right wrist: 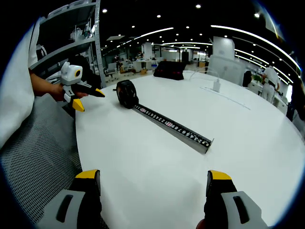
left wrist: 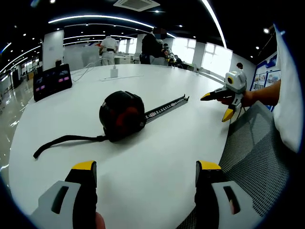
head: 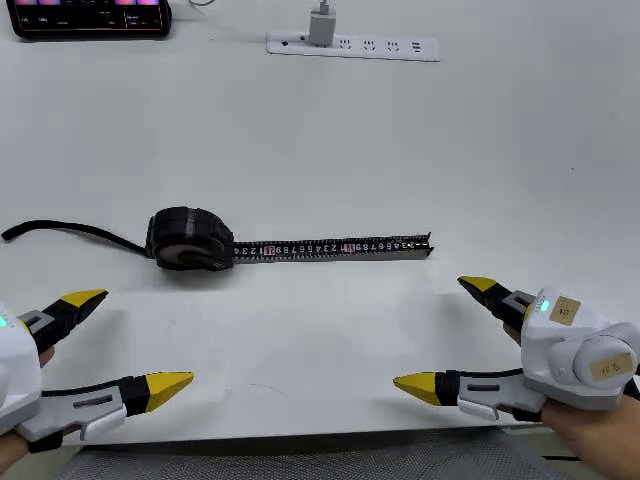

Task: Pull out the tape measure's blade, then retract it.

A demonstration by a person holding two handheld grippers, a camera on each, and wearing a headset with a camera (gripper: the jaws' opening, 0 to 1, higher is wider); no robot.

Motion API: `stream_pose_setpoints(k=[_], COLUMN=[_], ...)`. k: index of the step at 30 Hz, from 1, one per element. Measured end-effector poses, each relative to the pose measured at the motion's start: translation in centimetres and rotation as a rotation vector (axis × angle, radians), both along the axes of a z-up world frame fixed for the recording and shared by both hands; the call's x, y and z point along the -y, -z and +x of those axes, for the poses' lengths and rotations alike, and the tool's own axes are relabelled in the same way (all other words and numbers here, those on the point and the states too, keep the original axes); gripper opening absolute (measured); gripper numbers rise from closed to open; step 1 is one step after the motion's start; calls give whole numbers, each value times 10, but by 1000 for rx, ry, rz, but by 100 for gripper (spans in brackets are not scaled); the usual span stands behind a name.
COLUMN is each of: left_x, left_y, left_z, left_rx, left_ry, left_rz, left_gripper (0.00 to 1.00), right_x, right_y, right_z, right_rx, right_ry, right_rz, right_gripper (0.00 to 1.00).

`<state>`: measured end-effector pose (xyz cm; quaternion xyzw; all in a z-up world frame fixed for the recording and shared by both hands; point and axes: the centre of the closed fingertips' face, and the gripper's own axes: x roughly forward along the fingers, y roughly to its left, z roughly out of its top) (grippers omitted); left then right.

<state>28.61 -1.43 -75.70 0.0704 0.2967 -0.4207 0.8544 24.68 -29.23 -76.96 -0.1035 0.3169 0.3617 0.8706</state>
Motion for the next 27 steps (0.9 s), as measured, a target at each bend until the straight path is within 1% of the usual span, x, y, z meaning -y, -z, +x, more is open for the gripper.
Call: stream_pose_setpoints(k=[3, 4, 6, 14, 17, 20, 25, 27], left_x=[2, 2, 2, 4, 3, 3, 2, 2], left_y=[0, 0, -1, -5, -5, -6, -7, -7], left_z=[-3, -2, -1, 2, 3, 3, 4, 5], left_rx=[-9, -4, -6, 4, 5, 6, 2, 5], left_ry=[14, 16, 14, 17, 17, 12, 10, 6], left_rz=[1, 4, 0, -4, -2, -7, -7, -6], left_gripper=[83, 83, 82, 82, 82, 81, 81, 80], right_x=[1, 1, 0, 0, 0, -1, 0, 0], right_y=[0, 0, -1, -1, -1, -3, -3, -2], right_z=[-1, 0, 0, 2, 2, 3, 4, 4], right_rx=[-4, 1, -1, 2, 2, 1, 2, 1], right_ry=[-2, -4, -7, -9, -8, 1, 1, -2], right_rz=[-2, -5, -5, -7, -6, 14, 9, 6], right_gripper=[90, 90, 90, 89, 89, 90, 90, 90])
